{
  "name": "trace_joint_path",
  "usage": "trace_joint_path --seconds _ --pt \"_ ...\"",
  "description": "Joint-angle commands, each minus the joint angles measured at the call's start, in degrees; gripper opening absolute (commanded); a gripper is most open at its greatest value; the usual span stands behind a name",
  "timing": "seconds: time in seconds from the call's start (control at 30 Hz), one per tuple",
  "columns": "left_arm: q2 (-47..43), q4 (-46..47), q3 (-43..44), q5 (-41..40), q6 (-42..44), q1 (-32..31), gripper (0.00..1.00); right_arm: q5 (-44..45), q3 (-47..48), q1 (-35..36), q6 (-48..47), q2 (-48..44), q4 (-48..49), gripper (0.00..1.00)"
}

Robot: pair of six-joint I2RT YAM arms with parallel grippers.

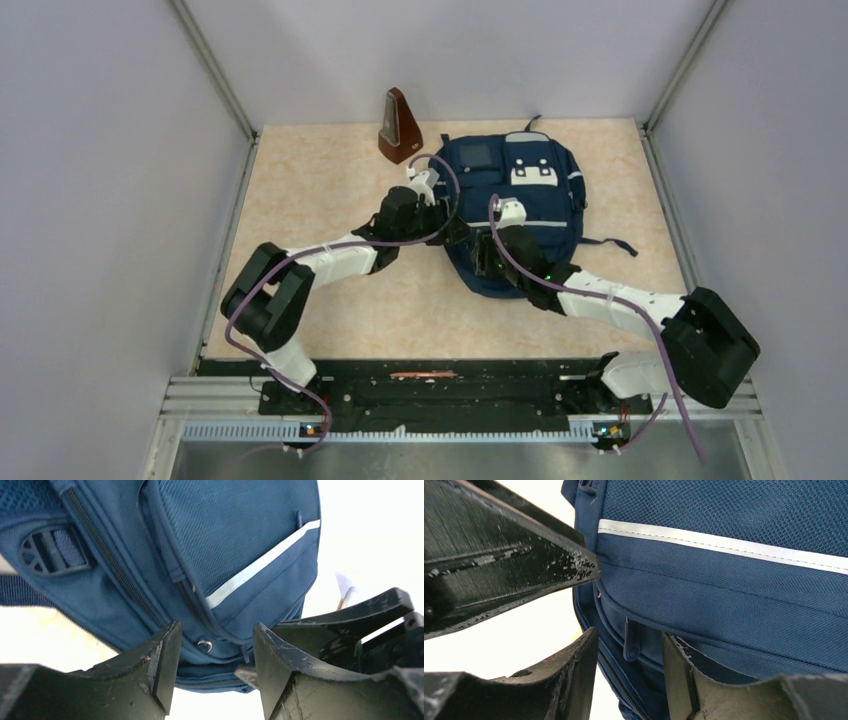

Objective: Pack the student bag
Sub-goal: Zip the student bag at the center of the board.

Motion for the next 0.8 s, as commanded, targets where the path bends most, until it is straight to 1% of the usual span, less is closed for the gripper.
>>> trace_joint_path --seconds 0.0,0.17,0.27,0.33,0.4,0.47,0.53,0.6,0.63,0.77 --pt "1.75 4.43 3.63 1.46 0.07 0.51 0.59 6.59 3.65 1.65 0.05 2.53 2.14 0.48" --pt "4.53 4.01 5.2 0.09 0.66 0.74 0.58 9.74 4.3 1.83 -0.35 4.46 1.75 0.43" --pt "5.99 4.38 6.06 0.68 0.31 0.79 0.55 11.34 4.9 2.34 -1.0 5.28 1.54 0.42" --pt "6.94 4.79 6.75 1.05 -0.03 0.75 0.51 13.16 5.46 3.03 -1.73 5.74 0.66 0.39" --pt "7.71 5.07 7.31 1.41 -0.14 0.76 0.4 13.75 5.57 3.19 -1.72 5.8 0.48 0.31" --pt "8.14 5.52 7.48 1.45 -0.21 0.81 0.23 13.85 5.44 3.19 -1.58 5.47 0.39 0.15" --pt "7.89 5.77 7.12 0.94 -0.16 0.73 0.09 14.33 5.36 3.28 -1.59 4.94 -0.36 0.0" --pt "6.97 6.47 6.12 0.27 0.35 0.74 0.01 15.61 4.83 3.45 -1.9 3.85 -0.92 0.0" --pt "6.41 6.69 5.47 -0.12 0.49 0.79 0.0 16.18 4.44 3.47 -2.05 3.14 -1.25 0.0" --pt "3.15 5.86 2.72 -3.1 2.05 0.95 0.0 17.29 2.68 3.42 -2.21 -1.46 -3.32 0.0"
